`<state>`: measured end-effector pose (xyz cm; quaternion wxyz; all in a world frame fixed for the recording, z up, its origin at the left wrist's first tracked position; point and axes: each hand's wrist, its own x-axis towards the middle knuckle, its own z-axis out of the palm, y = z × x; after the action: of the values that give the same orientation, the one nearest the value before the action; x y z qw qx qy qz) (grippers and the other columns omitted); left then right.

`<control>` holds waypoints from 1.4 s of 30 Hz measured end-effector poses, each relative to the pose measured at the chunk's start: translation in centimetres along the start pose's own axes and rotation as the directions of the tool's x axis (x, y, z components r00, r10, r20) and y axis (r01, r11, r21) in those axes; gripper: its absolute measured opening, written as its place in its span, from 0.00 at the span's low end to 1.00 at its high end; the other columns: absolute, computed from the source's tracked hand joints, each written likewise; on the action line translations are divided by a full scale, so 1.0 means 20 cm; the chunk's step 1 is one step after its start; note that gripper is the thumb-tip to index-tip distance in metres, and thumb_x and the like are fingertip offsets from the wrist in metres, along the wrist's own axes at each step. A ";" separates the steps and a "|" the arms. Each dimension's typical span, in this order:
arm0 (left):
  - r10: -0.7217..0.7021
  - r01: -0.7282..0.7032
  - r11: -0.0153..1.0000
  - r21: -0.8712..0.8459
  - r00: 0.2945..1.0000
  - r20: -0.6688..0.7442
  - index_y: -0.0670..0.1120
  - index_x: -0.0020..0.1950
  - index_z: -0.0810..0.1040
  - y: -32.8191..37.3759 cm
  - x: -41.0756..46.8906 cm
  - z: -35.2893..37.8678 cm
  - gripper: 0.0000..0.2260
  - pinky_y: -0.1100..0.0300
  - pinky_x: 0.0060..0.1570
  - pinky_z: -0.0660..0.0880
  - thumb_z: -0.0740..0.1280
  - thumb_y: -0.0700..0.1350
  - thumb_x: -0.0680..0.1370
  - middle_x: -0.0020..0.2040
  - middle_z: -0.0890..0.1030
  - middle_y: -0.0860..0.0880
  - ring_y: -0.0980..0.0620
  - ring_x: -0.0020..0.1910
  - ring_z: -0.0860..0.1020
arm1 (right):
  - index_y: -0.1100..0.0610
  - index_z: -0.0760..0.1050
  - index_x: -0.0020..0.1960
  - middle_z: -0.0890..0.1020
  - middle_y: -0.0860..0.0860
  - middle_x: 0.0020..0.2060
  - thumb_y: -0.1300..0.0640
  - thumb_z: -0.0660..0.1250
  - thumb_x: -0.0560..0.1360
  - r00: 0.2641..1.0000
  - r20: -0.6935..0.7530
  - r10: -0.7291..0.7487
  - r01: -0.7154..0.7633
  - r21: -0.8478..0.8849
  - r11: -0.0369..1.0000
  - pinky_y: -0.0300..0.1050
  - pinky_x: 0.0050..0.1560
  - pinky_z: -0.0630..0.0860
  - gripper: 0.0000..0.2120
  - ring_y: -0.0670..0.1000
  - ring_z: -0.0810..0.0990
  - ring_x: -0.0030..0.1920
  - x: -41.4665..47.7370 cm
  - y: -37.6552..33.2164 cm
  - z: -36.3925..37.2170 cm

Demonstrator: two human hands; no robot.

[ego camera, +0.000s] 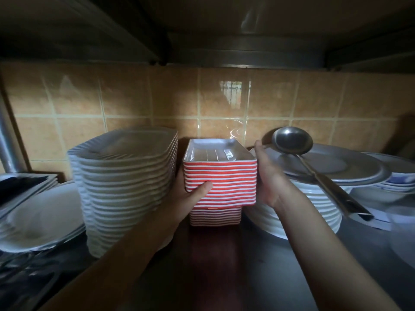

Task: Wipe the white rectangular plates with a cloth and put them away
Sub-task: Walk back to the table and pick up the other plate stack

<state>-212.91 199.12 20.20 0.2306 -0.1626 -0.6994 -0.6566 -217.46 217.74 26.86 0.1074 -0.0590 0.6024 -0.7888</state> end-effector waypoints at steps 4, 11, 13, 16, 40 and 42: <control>0.007 -0.007 1.000 0.010 1.000 -0.006 0.62 0.67 0.68 -0.04 -0.03 0.00 0.28 0.53 0.60 0.72 0.71 0.61 0.69 0.62 0.78 0.55 0.55 0.61 0.76 | 0.57 0.76 0.62 0.83 0.57 0.53 0.33 0.60 0.69 0.967 0.202 -0.156 0.156 0.013 0.988 0.44 0.45 0.80 0.33 0.55 0.82 0.54 -0.10 0.20 -0.10; -0.011 0.010 1.000 0.016 1.000 0.003 0.53 0.67 0.69 -0.05 -0.05 0.01 0.28 0.47 0.66 0.68 0.69 0.57 0.69 0.64 0.77 0.50 0.51 0.64 0.74 | 0.52 0.71 0.66 0.79 0.57 0.60 0.50 0.80 0.64 0.880 0.324 -0.348 0.392 -0.081 0.916 0.63 0.65 0.69 0.34 0.60 0.77 0.62 -0.03 0.36 -0.15; -0.021 0.020 1.000 0.025 0.999 0.038 0.54 0.66 0.70 -0.06 -0.06 0.00 0.25 0.52 0.64 0.70 0.69 0.55 0.70 0.63 0.77 0.51 0.53 0.63 0.75 | 0.51 0.70 0.67 0.79 0.57 0.61 0.52 0.80 0.64 0.874 0.341 -0.346 0.404 -0.114 0.908 0.64 0.65 0.68 0.34 0.60 0.76 0.62 -0.01 0.36 -0.17; -0.039 0.038 0.999 0.017 0.998 0.040 0.56 0.65 0.70 -0.08 -0.06 -0.01 0.24 0.55 0.63 0.71 0.69 0.53 0.70 0.62 0.78 0.53 0.54 0.62 0.76 | 0.51 0.71 0.66 0.79 0.57 0.60 0.51 0.80 0.64 0.878 0.325 -0.351 0.410 -0.134 0.902 0.64 0.64 0.69 0.33 0.60 0.77 0.62 0.01 0.38 -0.17; -0.186 0.195 0.981 -0.006 0.925 -0.330 0.50 0.62 0.77 -0.24 0.08 0.11 0.15 0.46 0.61 0.73 0.68 0.47 0.75 0.56 0.81 0.49 0.50 0.56 0.79 | 0.54 0.78 0.61 0.84 0.45 0.49 0.52 0.75 0.68 0.870 -0.065 -0.489 0.417 -0.431 0.800 0.36 0.52 0.77 0.22 0.46 0.82 0.49 0.17 0.46 -0.07; -0.176 0.198 0.980 0.028 0.921 -0.347 0.50 0.62 0.77 -0.24 0.08 0.11 0.15 0.46 0.61 0.73 0.69 0.47 0.75 0.56 0.81 0.49 0.50 0.56 0.79 | 0.53 0.78 0.61 0.82 0.42 0.47 0.51 0.75 0.69 0.848 -0.084 -0.523 0.416 -0.505 0.756 0.25 0.45 0.72 0.22 0.44 0.81 0.47 0.18 0.46 -0.07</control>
<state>-217.10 200.77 16.97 0.2898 0.0289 -0.6812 -0.6716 -220.37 215.88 17.47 -0.1802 -0.1454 0.7477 -0.6223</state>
